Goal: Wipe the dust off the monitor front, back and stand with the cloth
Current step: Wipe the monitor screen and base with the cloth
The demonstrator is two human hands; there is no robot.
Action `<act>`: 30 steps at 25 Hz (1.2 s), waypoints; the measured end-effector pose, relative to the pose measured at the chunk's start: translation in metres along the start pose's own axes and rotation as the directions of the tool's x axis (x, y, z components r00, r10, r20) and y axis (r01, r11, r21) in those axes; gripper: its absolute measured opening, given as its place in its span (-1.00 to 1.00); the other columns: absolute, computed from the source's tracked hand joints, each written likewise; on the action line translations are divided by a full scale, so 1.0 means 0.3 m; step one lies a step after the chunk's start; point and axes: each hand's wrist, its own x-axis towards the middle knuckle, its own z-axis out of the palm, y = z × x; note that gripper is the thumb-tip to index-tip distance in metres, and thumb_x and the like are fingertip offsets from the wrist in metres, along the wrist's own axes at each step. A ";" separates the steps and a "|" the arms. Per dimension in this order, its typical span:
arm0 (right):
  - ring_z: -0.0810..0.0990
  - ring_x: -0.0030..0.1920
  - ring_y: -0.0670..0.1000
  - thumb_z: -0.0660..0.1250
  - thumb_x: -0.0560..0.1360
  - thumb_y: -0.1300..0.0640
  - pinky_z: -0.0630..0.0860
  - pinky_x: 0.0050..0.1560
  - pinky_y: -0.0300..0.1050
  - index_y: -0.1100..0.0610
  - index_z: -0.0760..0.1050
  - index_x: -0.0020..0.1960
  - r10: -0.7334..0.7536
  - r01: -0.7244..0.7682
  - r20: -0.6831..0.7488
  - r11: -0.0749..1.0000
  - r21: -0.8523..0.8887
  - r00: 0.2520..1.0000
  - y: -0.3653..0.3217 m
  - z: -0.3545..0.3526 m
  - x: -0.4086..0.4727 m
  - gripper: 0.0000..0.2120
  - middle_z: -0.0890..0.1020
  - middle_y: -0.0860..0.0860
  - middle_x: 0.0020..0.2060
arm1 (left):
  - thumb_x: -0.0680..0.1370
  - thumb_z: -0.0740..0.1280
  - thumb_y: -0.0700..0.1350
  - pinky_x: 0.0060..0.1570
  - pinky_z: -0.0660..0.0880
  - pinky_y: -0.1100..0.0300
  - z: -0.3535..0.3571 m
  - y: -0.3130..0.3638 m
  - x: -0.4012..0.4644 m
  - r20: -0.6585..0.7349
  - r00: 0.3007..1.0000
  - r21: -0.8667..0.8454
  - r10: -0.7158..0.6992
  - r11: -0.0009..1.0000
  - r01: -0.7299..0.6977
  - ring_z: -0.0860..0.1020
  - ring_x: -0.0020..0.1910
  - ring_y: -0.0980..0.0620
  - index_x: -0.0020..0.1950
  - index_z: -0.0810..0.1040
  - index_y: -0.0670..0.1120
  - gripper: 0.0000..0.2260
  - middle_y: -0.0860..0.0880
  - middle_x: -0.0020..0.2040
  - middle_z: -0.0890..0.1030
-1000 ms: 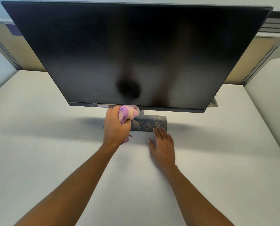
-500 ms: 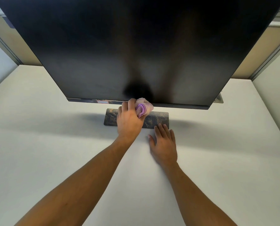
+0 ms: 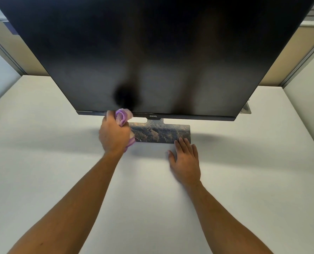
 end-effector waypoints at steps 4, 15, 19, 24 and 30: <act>0.24 0.51 0.05 0.10 0.61 -0.13 0.08 0.52 0.08 0.16 0.40 0.44 -0.005 0.005 -0.037 1.000 0.007 0.999 0.000 0.001 -0.003 -0.48 0.41 0.07 0.44 | 0.34 0.53 -0.18 -0.39 0.54 0.05 0.006 0.075 -0.058 0.088 0.844 0.131 0.529 0.834 -0.537 0.54 -0.15 -0.21 0.06 0.53 -0.11 -0.66 -0.17 -0.05 0.55; 0.22 0.52 0.04 0.02 0.62 -0.17 0.04 0.53 0.05 0.12 0.39 0.44 0.003 -0.003 -0.031 1.000 0.003 1.000 0.007 0.012 0.000 -0.46 0.40 0.03 0.45 | 0.55 0.28 0.04 -0.20 0.44 0.09 -0.032 0.145 0.054 0.334 0.925 0.445 0.181 0.835 -0.324 0.47 -0.21 -0.08 0.10 0.52 -0.04 -0.79 -0.09 0.01 0.46; 0.23 0.51 0.04 0.02 0.62 -0.17 0.02 0.52 0.04 0.12 0.39 0.44 0.001 -0.001 -0.040 1.000 -0.002 0.999 0.006 0.013 -0.002 -0.47 0.41 0.03 0.44 | 0.54 0.25 0.13 -0.20 0.51 0.09 -0.095 0.141 0.080 0.256 0.953 0.217 0.161 0.951 -0.219 0.52 -0.28 -0.06 -0.06 0.53 -0.04 -0.76 -0.04 -0.14 0.53; 0.23 0.51 0.05 0.10 0.62 -0.12 0.08 0.52 0.07 0.13 0.40 0.44 0.001 -0.001 -0.029 1.000 0.002 1.000 -0.001 -0.005 -0.004 -0.50 0.41 0.04 0.44 | 0.50 0.30 0.22 -0.13 0.57 0.09 0.038 0.212 -0.026 0.339 0.929 0.016 0.146 0.987 -0.161 0.57 -0.21 -0.02 -0.02 0.54 0.03 -0.72 -0.04 -0.09 0.59; 0.15 0.54 0.01 0.05 0.63 -0.15 -0.02 0.55 0.02 0.10 0.33 0.48 0.000 0.000 0.014 1.000 0.009 1.000 0.007 -0.008 -0.001 -0.47 0.35 0.01 0.48 | 0.47 0.32 0.20 -0.17 0.48 0.13 0.048 0.100 0.014 0.158 0.983 0.091 0.093 0.990 -0.108 0.53 -0.23 -0.04 0.06 0.52 -0.01 -0.68 -0.05 0.00 0.57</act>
